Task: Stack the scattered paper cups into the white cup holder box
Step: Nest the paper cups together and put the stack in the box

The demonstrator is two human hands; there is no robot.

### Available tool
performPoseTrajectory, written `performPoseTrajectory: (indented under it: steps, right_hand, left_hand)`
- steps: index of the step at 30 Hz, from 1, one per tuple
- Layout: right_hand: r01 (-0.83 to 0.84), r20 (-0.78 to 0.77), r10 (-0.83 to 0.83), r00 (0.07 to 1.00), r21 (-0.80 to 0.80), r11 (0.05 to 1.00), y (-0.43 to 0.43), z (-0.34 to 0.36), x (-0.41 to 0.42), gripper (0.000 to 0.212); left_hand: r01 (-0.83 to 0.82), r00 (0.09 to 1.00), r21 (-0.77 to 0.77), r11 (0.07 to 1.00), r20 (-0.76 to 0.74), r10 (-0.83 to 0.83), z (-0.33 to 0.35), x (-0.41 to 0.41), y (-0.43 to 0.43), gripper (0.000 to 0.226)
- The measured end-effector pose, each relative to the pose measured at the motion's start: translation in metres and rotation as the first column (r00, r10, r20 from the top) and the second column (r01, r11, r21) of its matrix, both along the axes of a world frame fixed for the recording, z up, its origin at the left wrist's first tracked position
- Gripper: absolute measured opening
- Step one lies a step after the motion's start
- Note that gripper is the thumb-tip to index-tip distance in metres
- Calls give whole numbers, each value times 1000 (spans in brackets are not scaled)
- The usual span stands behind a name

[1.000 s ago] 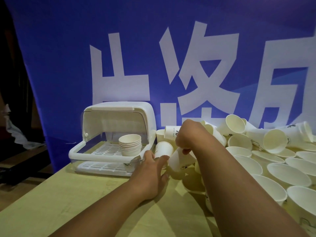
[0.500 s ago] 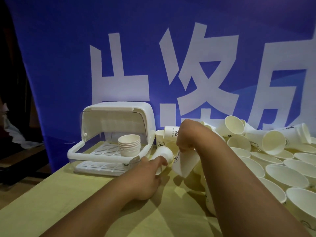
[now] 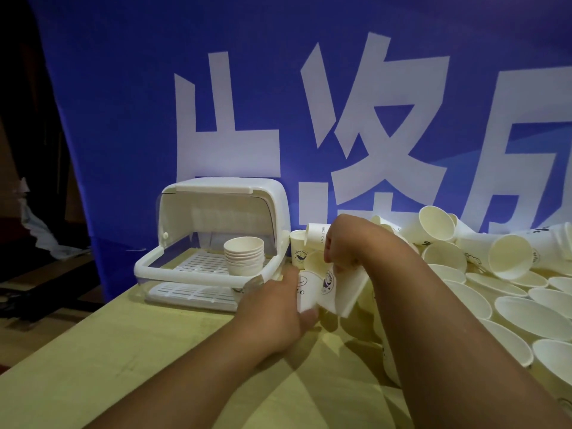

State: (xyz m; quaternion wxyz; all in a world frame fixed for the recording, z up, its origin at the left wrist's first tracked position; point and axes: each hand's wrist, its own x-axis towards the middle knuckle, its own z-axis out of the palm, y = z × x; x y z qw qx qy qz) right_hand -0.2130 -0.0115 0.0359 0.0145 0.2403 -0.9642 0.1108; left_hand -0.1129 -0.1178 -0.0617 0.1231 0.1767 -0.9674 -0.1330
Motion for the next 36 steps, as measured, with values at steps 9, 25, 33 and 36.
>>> performPoseTrajectory:
  steps: [9, 25, 33, 36]
  right_hand:
    - [-2, -48, -6, 999, -152, 988, 6, 10, 3, 47]
    - [-249, -267, 89, 960, -656, 712, -33, -2, 26, 26]
    - [-333, -381, 68, 922, -692, 641, -40, -6, 24, 19]
    - [-349, -387, 81, 918, -694, 630, -41, -7, 25, 19]
  left_hand:
    - [13, 946, 244, 970, -318, 67, 32, 23, -29, 57]
    - [280, 611, 436, 855, -768, 191, 23, 2, -96, 93]
    - [248, 697, 471, 846, -694, 182, 14, -11, -106, 92]
    - [205, 754, 459, 865, -637, 160, 13, -11, -107, 93]
